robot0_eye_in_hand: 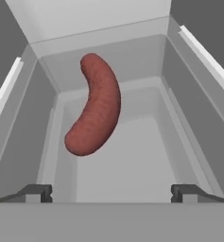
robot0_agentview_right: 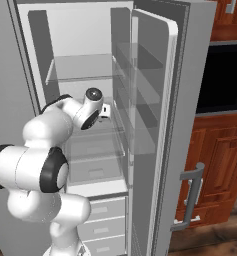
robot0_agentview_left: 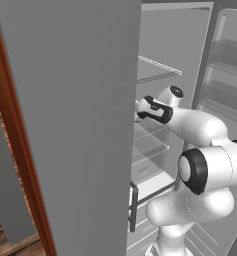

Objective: Retrieve the sausage and cheese from the fridge and place them on the cutting board on the counter.

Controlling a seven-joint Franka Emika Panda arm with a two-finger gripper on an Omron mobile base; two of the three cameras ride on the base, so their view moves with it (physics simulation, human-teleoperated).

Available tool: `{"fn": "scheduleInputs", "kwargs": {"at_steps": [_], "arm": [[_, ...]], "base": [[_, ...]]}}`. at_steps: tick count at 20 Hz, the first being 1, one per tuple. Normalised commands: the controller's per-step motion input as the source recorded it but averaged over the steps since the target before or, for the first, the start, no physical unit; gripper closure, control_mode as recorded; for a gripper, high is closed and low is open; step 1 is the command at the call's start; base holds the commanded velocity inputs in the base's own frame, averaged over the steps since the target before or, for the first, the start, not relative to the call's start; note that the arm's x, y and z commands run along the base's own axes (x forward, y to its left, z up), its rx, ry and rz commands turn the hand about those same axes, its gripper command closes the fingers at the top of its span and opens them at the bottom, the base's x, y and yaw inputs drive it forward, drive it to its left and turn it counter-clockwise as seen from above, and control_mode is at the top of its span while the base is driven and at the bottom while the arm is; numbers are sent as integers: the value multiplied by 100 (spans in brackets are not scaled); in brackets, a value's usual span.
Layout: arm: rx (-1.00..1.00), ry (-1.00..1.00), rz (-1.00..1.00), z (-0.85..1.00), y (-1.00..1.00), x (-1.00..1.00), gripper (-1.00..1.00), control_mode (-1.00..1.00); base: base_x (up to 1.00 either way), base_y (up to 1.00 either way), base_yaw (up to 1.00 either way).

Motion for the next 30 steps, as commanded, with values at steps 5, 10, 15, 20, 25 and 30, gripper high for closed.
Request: {"fn": "scheduleInputs", "kwargs": {"at_steps": [5,10,15,20,25,30], "arm": [[0,0,0,0,17,38,-100,-100],[0,0,0,0,13,36,-100,-100],[0,0,0,-9,1,41,-100,-100],[0,0,0,-31,3,44,-100,-100],[0,-2,0,-48,5,5,-100,-100],[0,0,0,-34,0,0,-100,-100]], "base": [[0,0,0],[0,0,0],[0,0,0],[0,0,0],[0,0,0],[0,0,0]]}}
